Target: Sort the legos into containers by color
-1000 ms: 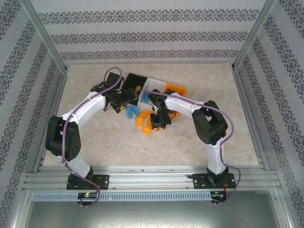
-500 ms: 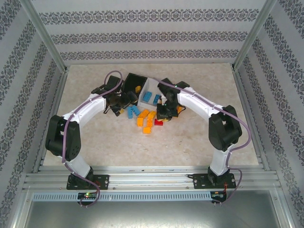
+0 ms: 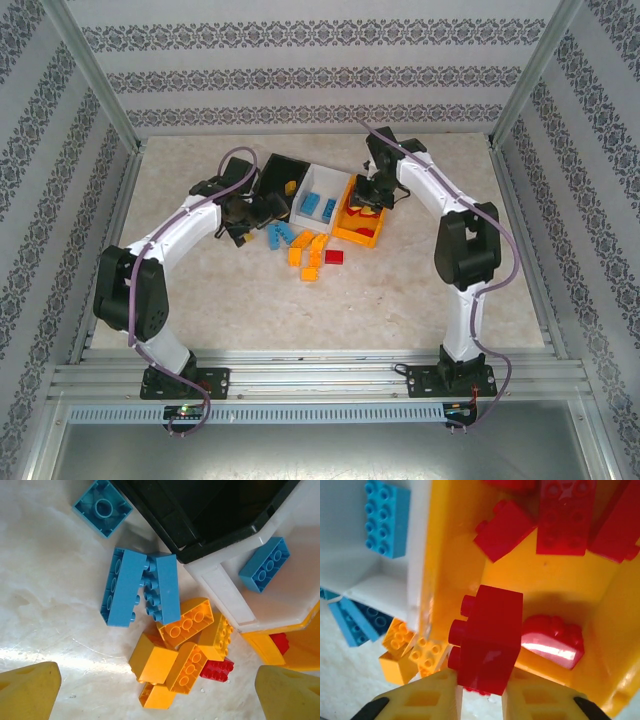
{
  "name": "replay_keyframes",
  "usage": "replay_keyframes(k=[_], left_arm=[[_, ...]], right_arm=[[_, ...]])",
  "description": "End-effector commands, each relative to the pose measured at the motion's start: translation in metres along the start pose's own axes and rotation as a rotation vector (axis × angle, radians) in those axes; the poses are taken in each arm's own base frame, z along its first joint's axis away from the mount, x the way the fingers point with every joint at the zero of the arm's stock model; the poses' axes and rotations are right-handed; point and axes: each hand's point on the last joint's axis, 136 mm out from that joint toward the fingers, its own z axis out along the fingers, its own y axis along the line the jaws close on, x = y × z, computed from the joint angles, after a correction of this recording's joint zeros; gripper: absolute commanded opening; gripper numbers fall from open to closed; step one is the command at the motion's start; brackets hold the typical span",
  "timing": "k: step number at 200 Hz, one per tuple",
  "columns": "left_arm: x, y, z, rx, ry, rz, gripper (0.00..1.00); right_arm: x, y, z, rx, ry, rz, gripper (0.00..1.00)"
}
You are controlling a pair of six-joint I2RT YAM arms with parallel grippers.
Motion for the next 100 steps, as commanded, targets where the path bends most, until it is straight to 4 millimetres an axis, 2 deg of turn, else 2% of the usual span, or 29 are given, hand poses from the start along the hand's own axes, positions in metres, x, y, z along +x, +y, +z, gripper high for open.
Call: replay_keyframes(k=[1, 20, 48, 78, 100], left_arm=[[0.003, 0.022, 0.000, -0.118, 0.056, 0.035, 1.00], [0.002, 0.033, 0.002, -0.195, 0.076, 0.085, 1.00], [0.000, 0.039, 0.012, -0.234, 0.106, 0.151, 1.00], [0.005, 0.038, 0.030, -0.229, 0.162, 0.194, 0.86], [0.012, 0.036, 0.045, -0.222, 0.195, 0.215, 0.82]], right_arm=[[-0.004, 0.001, -0.005, 0.000, 0.011, -0.013, 0.35], [-0.006, 0.001, -0.010, 0.004, 0.001, -0.018, 0.45], [-0.003, 0.005, -0.020, -0.004, -0.016, -0.020, 0.47], [0.007, 0.001, -0.028, -0.005, -0.026, -0.017, 0.48], [0.015, -0.003, -0.031, 0.001, -0.022, -0.013, 0.48]])
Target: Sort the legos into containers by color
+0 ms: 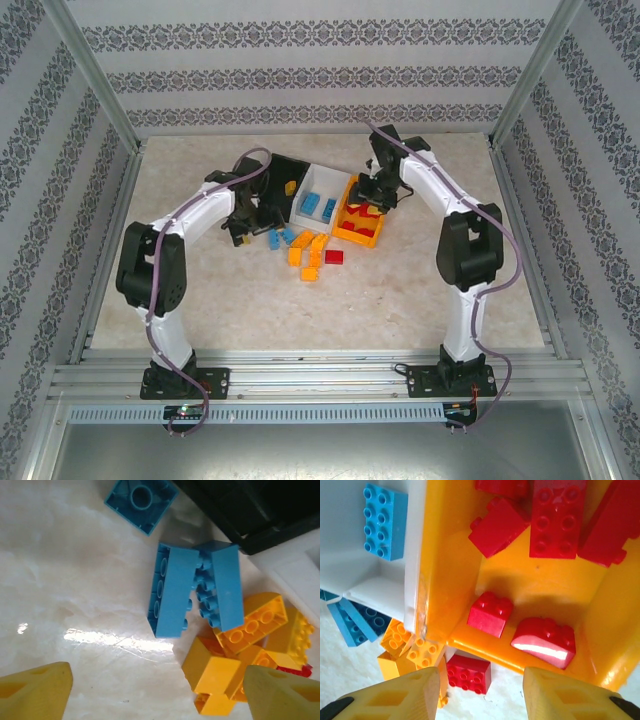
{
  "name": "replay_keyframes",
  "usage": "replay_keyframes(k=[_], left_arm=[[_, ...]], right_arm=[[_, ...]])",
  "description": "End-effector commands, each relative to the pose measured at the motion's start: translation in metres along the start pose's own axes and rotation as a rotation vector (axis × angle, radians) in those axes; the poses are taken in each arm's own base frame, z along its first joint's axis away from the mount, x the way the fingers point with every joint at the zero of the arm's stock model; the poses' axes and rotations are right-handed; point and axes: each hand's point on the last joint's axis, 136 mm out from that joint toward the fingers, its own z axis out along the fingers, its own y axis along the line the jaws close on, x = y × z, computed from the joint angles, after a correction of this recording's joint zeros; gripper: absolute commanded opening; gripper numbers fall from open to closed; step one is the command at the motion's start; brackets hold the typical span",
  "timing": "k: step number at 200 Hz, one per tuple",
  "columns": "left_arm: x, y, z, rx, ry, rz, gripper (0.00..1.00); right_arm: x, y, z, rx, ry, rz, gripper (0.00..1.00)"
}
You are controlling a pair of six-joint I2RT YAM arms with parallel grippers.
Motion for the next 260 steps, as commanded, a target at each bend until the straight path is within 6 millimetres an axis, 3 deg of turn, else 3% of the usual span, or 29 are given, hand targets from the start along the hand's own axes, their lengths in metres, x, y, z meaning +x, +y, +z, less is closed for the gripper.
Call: replay_keyframes(k=[1, 71, 99, 130, 179, 215, 260], left_arm=[[0.008, -0.001, 0.009, -0.012, 0.052, 0.061, 0.82], [0.005, -0.001, 0.046, -0.035, 0.094, 0.050, 0.69], [0.002, -0.001, 0.054, -0.047, 0.099, 0.052, 0.65], [0.001, 0.001, 0.057, -0.054, 0.098, 0.052, 0.54], [0.005, 0.007, 0.055, -0.061, 0.091, 0.050, 0.32], [0.014, 0.012, 0.044, -0.061, 0.088, 0.053, 0.31], [0.034, 0.013, 0.016, -0.030, 0.074, 0.063, 0.32]], right_arm=[[0.010, -0.001, -0.016, 0.003, -0.014, -0.005, 0.48], [0.024, -0.003, -0.028, 0.001, -0.010, -0.013, 0.47], [0.027, -0.004, -0.028, 0.001, -0.001, -0.017, 0.47], [0.029, -0.004, -0.025, -0.004, 0.010, -0.016, 0.47], [0.030, -0.001, -0.026, -0.013, 0.013, -0.022, 0.47], [0.031, 0.000, -0.025, -0.015, 0.015, -0.023, 0.47], [0.030, 0.000, -0.024, -0.013, 0.012, -0.023, 0.47]])
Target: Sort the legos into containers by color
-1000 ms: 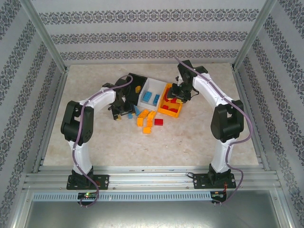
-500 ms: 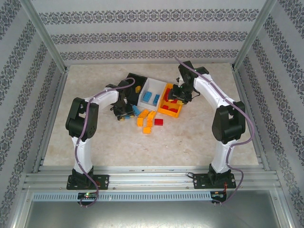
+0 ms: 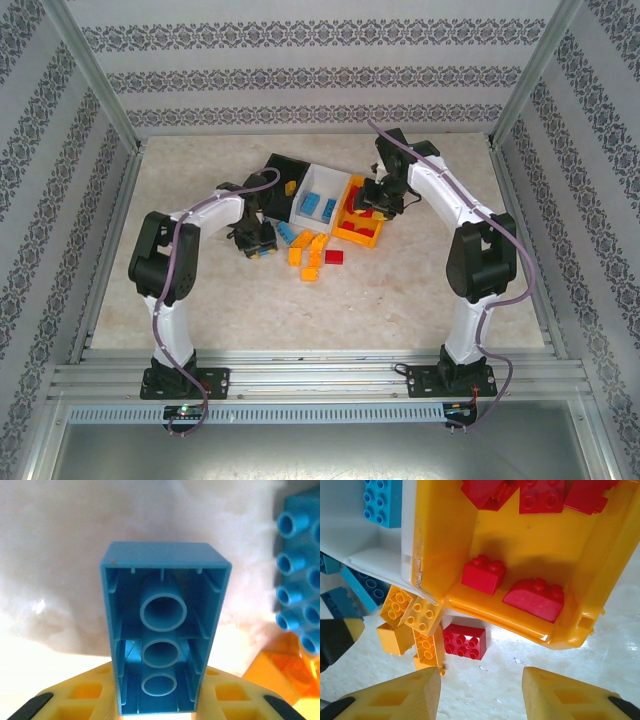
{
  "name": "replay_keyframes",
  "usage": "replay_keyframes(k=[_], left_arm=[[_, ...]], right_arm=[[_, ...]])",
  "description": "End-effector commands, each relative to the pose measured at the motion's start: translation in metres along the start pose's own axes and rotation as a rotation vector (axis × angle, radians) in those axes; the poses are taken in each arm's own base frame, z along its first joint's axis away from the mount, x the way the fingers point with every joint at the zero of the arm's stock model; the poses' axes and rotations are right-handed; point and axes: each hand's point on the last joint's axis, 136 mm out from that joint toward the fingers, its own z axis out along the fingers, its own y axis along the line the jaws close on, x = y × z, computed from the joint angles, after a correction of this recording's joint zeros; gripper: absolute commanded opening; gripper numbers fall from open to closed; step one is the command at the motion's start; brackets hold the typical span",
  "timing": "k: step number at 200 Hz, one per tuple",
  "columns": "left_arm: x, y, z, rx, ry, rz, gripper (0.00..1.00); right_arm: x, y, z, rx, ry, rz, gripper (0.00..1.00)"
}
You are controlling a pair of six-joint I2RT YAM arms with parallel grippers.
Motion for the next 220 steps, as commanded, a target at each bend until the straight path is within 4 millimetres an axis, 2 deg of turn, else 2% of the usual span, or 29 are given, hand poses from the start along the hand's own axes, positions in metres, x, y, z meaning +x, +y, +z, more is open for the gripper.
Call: replay_keyframes(k=[1, 40, 59, 79, 111, 130, 180, 220], left_arm=[[0.012, -0.004, -0.026, 0.018, -0.036, 0.031, 0.32], [0.021, -0.026, -0.059, 0.020, -0.094, 0.163, 0.32], [0.013, -0.045, -0.072, 0.013, -0.126, 0.236, 0.32], [-0.002, -0.066, -0.077, -0.001, -0.136, 0.302, 0.32], [-0.027, -0.101, -0.076, -0.054, -0.155, 0.411, 0.33], [-0.038, -0.120, -0.069, -0.056, -0.152, 0.439, 0.33], [-0.070, -0.149, -0.051, -0.063, -0.176, 0.473, 0.34], [-0.078, -0.162, -0.046, -0.027, -0.182, 0.458, 0.45]], right_arm=[[0.007, 0.004, -0.007, -0.011, 0.006, -0.024, 0.47], [0.009, 0.000, -0.005, -0.017, -0.005, -0.016, 0.47], [0.011, -0.004, -0.007, -0.021, -0.012, -0.007, 0.47], [0.012, -0.010, -0.010, -0.026, -0.021, 0.008, 0.47], [0.017, -0.019, -0.019, -0.031, -0.041, 0.021, 0.47], [0.021, -0.025, -0.025, -0.028, -0.050, 0.028, 0.47], [0.032, -0.044, -0.034, -0.012, -0.063, 0.060, 0.47], [0.029, -0.050, -0.034, -0.011, -0.048, 0.080, 0.47]])
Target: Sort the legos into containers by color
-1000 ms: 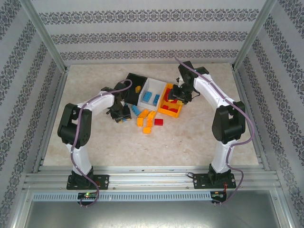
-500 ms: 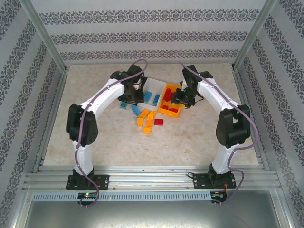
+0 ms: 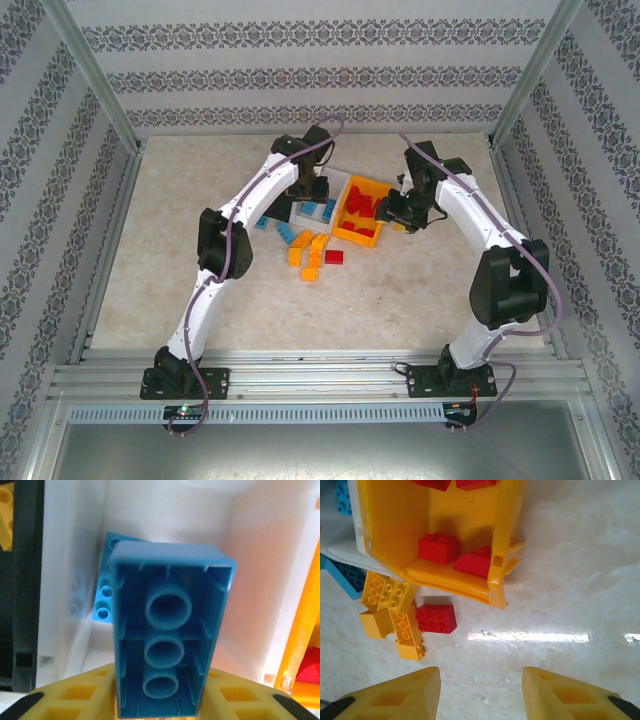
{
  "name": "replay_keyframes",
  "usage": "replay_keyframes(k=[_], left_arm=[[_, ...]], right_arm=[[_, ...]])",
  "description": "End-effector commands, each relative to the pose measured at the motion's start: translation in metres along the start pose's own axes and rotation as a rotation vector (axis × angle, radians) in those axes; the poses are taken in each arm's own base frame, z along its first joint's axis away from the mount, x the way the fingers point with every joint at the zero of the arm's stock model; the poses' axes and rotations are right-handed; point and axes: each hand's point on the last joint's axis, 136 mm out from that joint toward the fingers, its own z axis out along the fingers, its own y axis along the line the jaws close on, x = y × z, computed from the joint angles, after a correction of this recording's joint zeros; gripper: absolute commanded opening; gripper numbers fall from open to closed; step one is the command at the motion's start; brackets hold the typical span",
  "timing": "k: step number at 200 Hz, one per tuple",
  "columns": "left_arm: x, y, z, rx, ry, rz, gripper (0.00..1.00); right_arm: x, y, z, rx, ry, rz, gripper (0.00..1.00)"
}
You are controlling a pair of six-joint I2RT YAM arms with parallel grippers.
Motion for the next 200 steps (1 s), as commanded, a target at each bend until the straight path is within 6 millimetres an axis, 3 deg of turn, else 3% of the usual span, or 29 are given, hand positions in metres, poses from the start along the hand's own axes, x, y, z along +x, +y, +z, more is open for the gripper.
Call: replay_keyframes(k=[1, 56, 92, 114, 140, 164, 165, 168, 200], left_arm=[[0.010, 0.000, -0.007, -0.016, 0.039, 0.014, 0.45], [0.013, 0.001, -0.025, -0.006, 0.045, -0.021, 0.51], [0.028, 0.017, -0.049, -0.080, 0.075, -0.043, 0.53], [0.045, 0.045, -0.074, -0.228, 0.078, -0.176, 0.59], [0.049, 0.041, -0.092, -0.179, 0.011, -0.338, 0.61], [0.051, 0.039, -0.080, -0.087, -0.041, -0.532, 0.62], [0.058, 0.042, -0.074, -0.099, -0.018, -0.542, 0.62], [0.052, 0.038, -0.075, -0.057, -0.045, -0.570, 0.62], [0.070, 0.042, -0.023, 0.088, -0.064, -0.809, 0.61]], right_arm=[[0.000, -0.003, -0.003, 0.000, 0.008, -0.007, 0.47], [-0.009, 0.007, -0.006, -0.026, 0.026, -0.005, 0.47], [-0.004, 0.007, 0.005, -0.071, 0.015, -0.013, 0.47], [0.000, 0.011, 0.016, -0.130, 0.013, -0.030, 0.47], [0.001, 0.020, 0.026, -0.172, 0.013, -0.045, 0.47], [0.002, 0.031, 0.033, -0.185, 0.025, -0.084, 0.47], [0.002, 0.031, 0.033, -0.184, 0.027, -0.083, 0.47], [0.003, 0.032, 0.034, -0.183, 0.032, -0.087, 0.47], [0.003, 0.043, 0.031, -0.185, 0.028, -0.122, 0.47]])
